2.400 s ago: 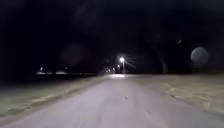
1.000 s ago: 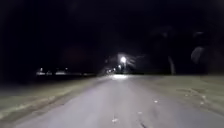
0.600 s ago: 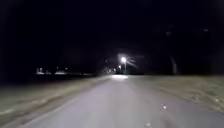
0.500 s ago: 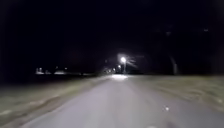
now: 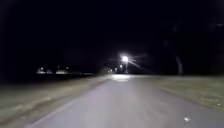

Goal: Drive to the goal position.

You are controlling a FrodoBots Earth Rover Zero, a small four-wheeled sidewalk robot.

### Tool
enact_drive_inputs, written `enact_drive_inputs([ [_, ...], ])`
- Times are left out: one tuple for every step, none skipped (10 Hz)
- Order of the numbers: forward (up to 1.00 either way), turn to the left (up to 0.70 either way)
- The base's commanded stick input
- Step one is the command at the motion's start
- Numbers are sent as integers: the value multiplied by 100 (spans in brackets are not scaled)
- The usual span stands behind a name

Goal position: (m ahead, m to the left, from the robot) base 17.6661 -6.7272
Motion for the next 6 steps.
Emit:
enact_drive_inputs([
  [85,0],
  [85,0],
  [85,0],
  [85,0],
  [85,0],
  [85,0],
])
